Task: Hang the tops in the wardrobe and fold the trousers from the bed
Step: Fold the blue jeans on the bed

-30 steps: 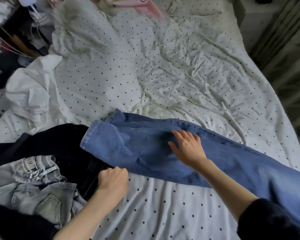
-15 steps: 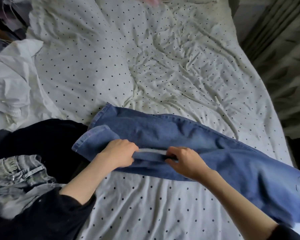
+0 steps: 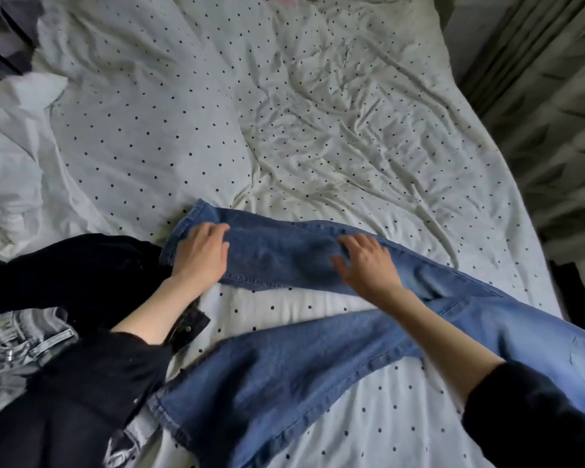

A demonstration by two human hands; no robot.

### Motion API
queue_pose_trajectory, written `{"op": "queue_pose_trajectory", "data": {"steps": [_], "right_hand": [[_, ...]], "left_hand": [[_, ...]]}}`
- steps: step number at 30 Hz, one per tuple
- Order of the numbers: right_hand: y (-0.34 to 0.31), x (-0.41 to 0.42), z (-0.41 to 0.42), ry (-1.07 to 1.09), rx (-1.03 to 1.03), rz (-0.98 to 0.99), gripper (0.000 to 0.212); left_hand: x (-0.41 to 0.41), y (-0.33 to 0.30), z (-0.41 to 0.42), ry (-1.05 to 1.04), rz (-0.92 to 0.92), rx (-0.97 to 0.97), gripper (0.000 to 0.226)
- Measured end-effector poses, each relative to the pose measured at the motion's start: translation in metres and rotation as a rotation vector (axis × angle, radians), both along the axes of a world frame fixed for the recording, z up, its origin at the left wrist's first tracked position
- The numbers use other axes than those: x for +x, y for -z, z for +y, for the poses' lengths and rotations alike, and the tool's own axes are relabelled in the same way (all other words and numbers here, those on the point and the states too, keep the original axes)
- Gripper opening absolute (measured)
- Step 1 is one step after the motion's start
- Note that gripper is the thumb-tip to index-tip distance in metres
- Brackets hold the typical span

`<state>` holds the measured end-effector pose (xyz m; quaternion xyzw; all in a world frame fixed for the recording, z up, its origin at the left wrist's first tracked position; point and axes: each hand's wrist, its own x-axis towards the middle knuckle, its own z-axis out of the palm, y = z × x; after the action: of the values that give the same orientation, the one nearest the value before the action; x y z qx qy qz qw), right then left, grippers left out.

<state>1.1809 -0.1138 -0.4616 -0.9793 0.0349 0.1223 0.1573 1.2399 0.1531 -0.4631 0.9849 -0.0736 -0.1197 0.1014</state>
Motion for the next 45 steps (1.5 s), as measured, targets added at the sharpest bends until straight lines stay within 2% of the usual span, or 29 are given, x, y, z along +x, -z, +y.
{"op": "queue_pose_trajectory", "data": {"steps": [2,4,7,10,13,16,18,21,25,28,30,33,36,38,40,45], "right_hand": [[0.011,0.03,-0.001,0.025,-0.025,0.028,0.05],[0.02,0.057,0.002,0.0,-0.021,0.1,0.053],[0.025,0.091,0.014,-0.031,0.096,0.158,0.045],[0.024,0.108,0.024,-0.033,0.247,0.187,0.023],[0.017,0.115,0.023,0.063,0.392,0.144,0.009],[0.004,0.126,0.015,0.175,0.544,0.035,0.005],[-0.001,0.132,0.01,0.189,0.564,0.002,0.004],[0.006,0.131,0.012,0.191,0.406,-0.032,0.013],[0.02,0.097,0.028,0.164,0.149,-0.112,0.039],[0.027,0.049,0.037,0.065,0.033,-0.21,0.042],[0.03,0.017,0.042,0.033,-0.014,-0.389,0.035],[0.03,-0.015,0.047,-0.035,-0.094,-0.614,0.024],[0.028,-0.034,0.053,-0.121,-0.19,-0.508,0.035],[0.024,-0.035,0.057,-0.07,-0.267,-0.376,0.048],[0.02,-0.028,0.058,-0.016,-0.314,-0.326,0.055],[0.012,-0.006,0.06,0.003,-0.429,-0.345,0.033]], "left_hand": [[0.026,0.015,0.018,-0.125,0.029,0.063,0.049],[0.046,0.027,0.031,-0.332,0.121,0.026,0.056],[0.059,0.04,0.048,-0.537,0.229,-0.044,0.059],[0.058,0.04,0.058,-0.52,0.158,-0.334,0.036],[0.055,0.022,0.067,-0.444,0.061,-0.548,0.034],[0.052,0.002,0.074,-0.409,-0.039,-0.721,0.026],[0.054,-0.008,0.073,-0.394,-0.07,-0.803,0.021],[0.053,-0.001,0.067,-0.423,0.02,-0.763,0.023],[0.047,0.021,0.067,-0.515,0.335,-0.549,0.014],[0.05,0.021,0.066,-0.612,0.408,-0.655,0.005],[0.051,0.016,0.067,-0.708,0.331,-0.773,0.011],[0.054,0.003,0.067,-0.712,0.188,-0.847,0.015],[0.058,-0.016,0.064,-0.69,0.056,-0.929,0.016],[0.062,-0.027,0.06,-0.69,-0.013,-0.963,0.021],[0.067,-0.036,0.053,-0.705,-0.05,-1.015,0.022],[0.066,-0.041,0.041,-0.743,-0.128,-1.052,0.024]]}}
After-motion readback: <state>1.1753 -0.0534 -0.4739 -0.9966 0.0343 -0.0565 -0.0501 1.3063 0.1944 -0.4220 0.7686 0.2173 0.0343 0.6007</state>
